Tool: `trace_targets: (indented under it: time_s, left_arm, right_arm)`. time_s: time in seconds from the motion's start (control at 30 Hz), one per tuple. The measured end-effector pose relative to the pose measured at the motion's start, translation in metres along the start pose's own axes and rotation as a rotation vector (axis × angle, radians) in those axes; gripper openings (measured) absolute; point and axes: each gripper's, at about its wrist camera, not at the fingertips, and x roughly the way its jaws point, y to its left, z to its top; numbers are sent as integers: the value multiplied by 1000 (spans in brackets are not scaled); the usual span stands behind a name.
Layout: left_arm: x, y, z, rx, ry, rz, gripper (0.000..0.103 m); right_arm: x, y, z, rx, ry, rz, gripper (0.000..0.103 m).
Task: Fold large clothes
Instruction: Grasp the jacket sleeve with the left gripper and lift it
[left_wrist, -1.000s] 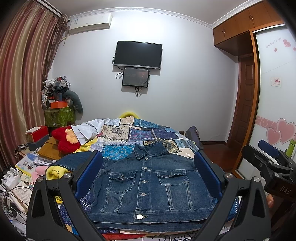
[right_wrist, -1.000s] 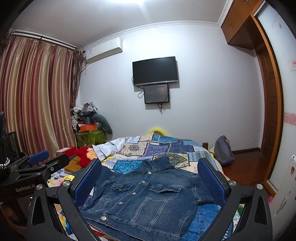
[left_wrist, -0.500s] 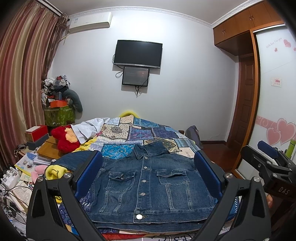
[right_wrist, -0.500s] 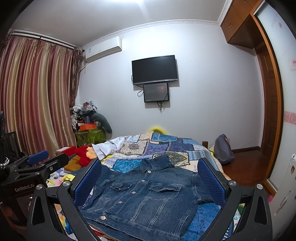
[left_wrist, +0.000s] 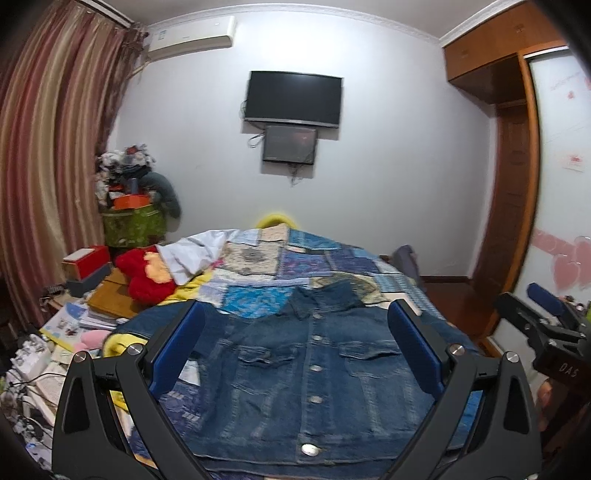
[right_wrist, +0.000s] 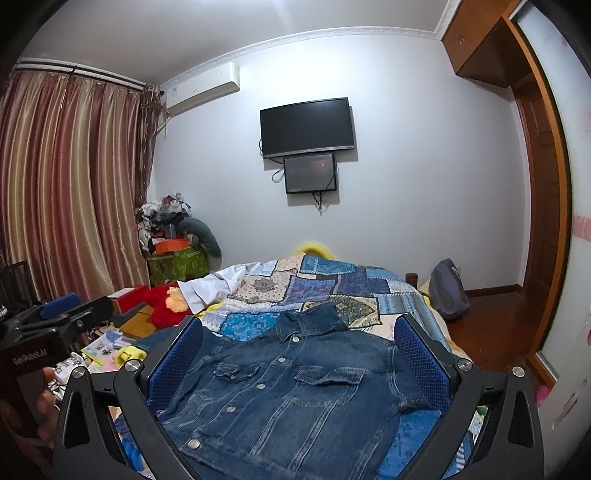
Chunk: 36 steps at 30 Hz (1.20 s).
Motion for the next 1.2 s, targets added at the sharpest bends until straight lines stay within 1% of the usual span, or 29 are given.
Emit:
trace_targets:
  time_s: [0.17,0.37,0.5,0.6,0.7,0.77,0.8,0.9,1.0,1.03,1.1,1.17,1.2]
  left_arm:
    - [37,26,14,-1,41,81,100]
    - [89,72,32,-1,105,212,100]
    - [131,111,36,-14,177,292,100]
    - [168,145,29,-34,269,340,100]
    - [201,173,13,-78,364,352,100]
    - [224,192,-3,-113,436,361,100]
    - [238,204,-15,-134,481,364,100]
    - [263,223,-43,-179,568,376,100]
    - [286,243,-73,-246,642,381,100]
    - [292,250,-82,-282,666,375,100]
    - [301,262,-96,-365,706,339,99]
    - [309,269,-109,-453,738,279,93]
    - [312,272,-114,-493,751,248,86]
  right_arm:
    - [46,-3,10,-23,24,-8,103]
    - [109,-6,22,-53,74,3,103]
    - [156,-9,25,-81,128,17,103]
    - [198,-15,24,-87,185,28,103]
    - [237,-21,19,-114,238,21,103]
    - [268,-26,14,-131,279,13,103]
    - [277,-28,11,-134,295,11,103]
    - [317,-34,0,-140,369,12,103]
    - [355,-39,-15,-155,451,16,103]
    - [367,-40,-21,-164,477,17,103]
    - [388,-42,-34,-173,531,34,103]
    - [408,-45,-50,-172,598,56,103]
    - [412,-44,-55,-168,618,63,103]
